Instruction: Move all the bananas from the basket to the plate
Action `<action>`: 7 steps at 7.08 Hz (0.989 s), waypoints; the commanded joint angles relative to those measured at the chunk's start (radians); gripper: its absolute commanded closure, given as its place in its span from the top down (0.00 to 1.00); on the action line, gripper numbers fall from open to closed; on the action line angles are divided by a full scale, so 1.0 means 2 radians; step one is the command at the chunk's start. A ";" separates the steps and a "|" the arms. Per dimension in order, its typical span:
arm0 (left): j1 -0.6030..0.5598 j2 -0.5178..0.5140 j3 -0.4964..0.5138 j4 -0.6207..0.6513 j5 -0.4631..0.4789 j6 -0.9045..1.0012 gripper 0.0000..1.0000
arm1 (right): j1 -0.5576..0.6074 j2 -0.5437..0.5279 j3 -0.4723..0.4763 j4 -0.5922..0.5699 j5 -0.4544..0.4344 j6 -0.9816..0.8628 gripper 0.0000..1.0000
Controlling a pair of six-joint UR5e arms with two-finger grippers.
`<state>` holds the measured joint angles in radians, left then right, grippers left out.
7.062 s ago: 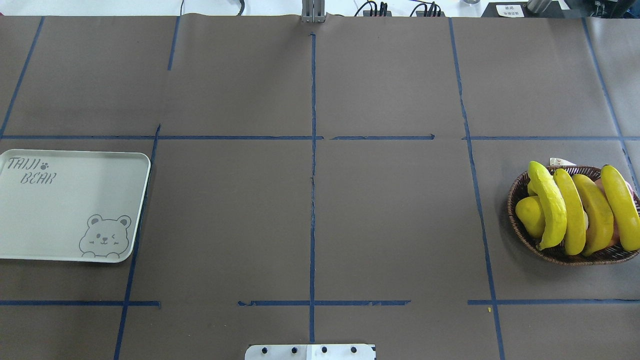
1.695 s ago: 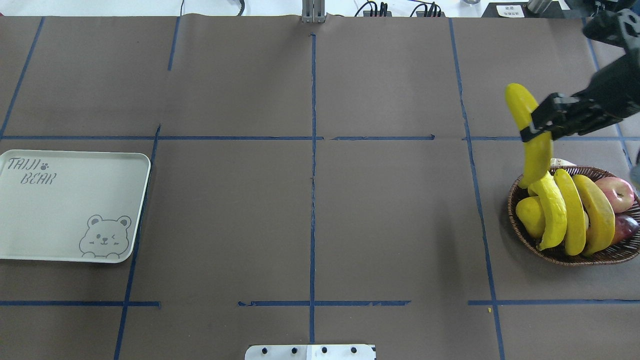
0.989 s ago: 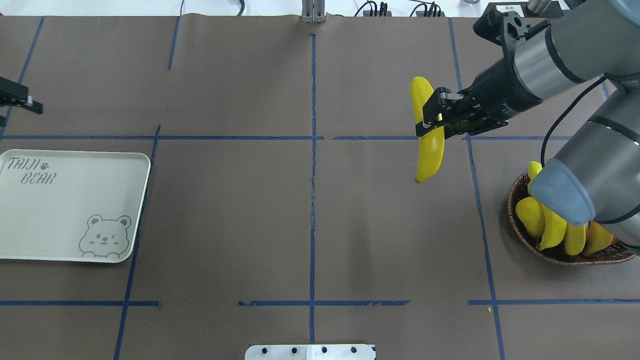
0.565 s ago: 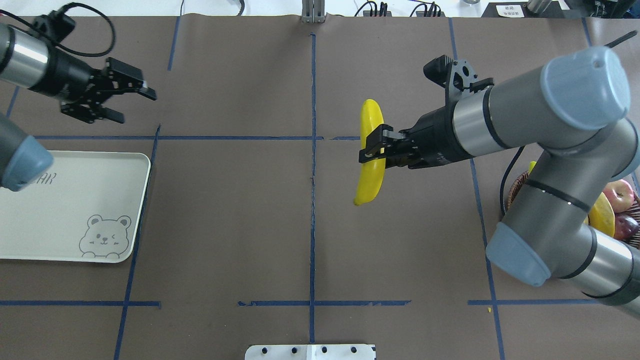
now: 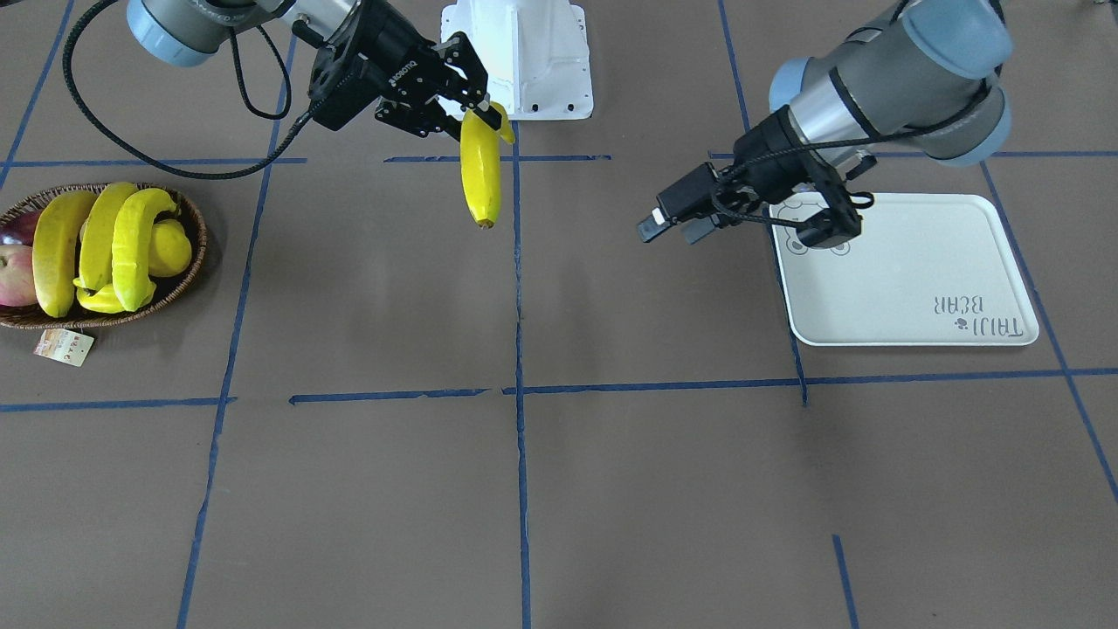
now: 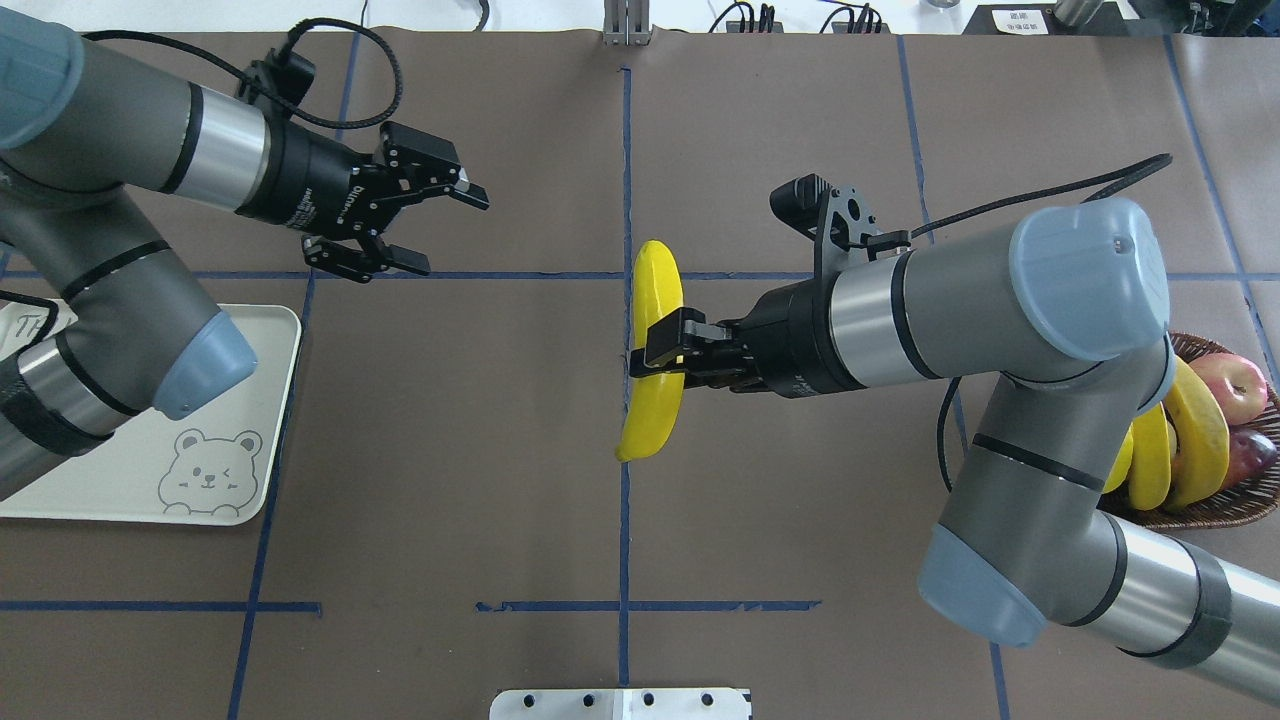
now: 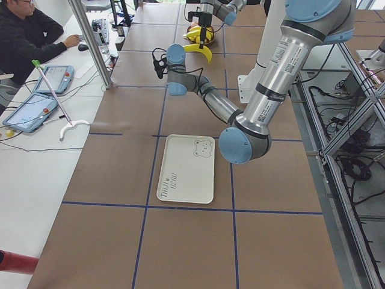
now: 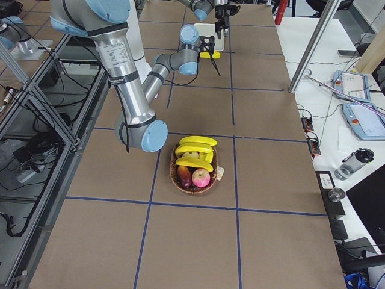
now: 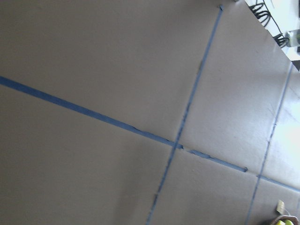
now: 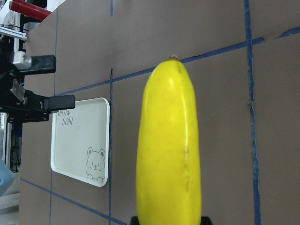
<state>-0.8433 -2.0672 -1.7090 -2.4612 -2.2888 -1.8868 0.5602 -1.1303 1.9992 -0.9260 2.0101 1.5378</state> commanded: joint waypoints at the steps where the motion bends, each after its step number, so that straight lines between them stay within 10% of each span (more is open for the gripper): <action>1: 0.030 -0.029 -0.004 -0.009 0.003 -0.028 0.98 | -0.019 0.012 -0.002 0.001 -0.002 0.001 0.02; 7: 0.087 -0.050 -0.008 -0.017 0.036 -0.042 0.97 | -0.029 0.030 -0.003 0.002 -0.010 0.001 0.02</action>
<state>-0.6762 -2.1669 -1.7238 -2.4940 -2.2174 -1.9709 0.5024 -1.0714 1.9936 -0.9219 1.9896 1.5402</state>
